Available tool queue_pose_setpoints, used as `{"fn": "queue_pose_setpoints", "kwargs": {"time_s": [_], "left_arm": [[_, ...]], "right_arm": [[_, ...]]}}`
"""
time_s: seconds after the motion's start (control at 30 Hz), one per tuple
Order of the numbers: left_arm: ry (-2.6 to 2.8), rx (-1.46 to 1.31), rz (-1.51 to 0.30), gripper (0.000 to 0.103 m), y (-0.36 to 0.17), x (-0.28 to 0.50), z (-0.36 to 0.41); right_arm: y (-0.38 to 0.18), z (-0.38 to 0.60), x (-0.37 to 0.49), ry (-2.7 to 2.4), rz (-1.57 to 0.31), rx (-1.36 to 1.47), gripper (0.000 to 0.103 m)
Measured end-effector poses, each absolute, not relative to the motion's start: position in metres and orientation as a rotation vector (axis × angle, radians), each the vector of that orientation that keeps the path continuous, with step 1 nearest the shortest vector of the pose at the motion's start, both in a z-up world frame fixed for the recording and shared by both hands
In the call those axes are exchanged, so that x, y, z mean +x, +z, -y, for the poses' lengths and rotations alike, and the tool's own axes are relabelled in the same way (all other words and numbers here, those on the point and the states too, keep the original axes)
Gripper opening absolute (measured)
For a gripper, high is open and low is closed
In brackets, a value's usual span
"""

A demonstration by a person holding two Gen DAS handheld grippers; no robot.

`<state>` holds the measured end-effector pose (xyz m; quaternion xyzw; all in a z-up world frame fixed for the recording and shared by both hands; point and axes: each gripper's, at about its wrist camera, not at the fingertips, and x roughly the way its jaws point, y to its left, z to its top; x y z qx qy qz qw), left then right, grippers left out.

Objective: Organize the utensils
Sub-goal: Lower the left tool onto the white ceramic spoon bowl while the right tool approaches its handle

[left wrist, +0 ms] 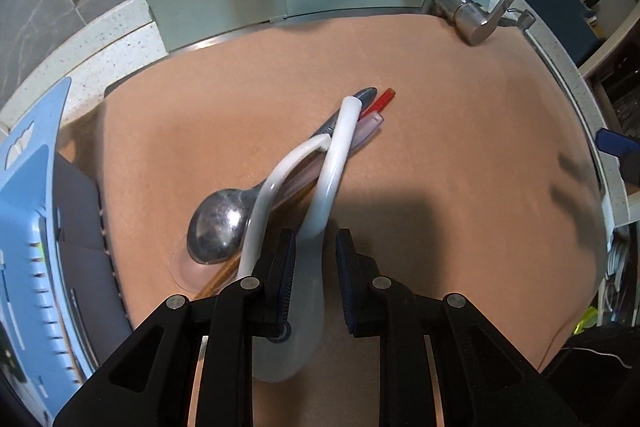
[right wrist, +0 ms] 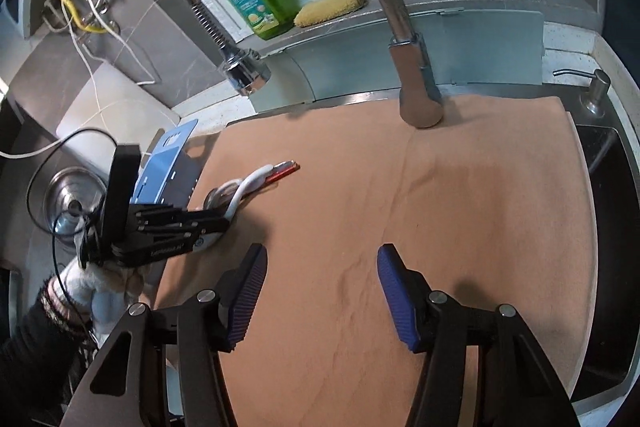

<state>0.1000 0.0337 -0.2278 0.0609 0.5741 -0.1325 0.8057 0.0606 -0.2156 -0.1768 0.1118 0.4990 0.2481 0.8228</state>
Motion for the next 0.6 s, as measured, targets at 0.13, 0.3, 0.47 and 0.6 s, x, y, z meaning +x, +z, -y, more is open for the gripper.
{"fn": "queue_pose_setpoints", "kwargs": {"time_s": [0.13, 0.3, 0.47, 0.6], "left_arm": [[-0.300, 0.134, -1.239, 0.019, -0.229, 0.101, -0.030], [-0.363, 0.125, -1.244, 0.019, -0.229, 0.098, -0.027], [-0.386, 0.116, -1.242, 0.019, -0.228, 0.089, -0.018], [-0.435, 0.107, -1.267, 0.019, -0.233, 0.077, -0.003]], "right_arm": [[-0.177, 0.215, 0.059, 0.534, -1.064, 0.251, 0.053], [-0.180, 0.218, 0.062, 0.535, -1.085, 0.286, 0.053], [-0.185, 0.215, 0.064, 0.542, -1.121, 0.319, 0.053], [-0.190, 0.205, 0.065, 0.558, -1.146, 0.339, 0.053]]}}
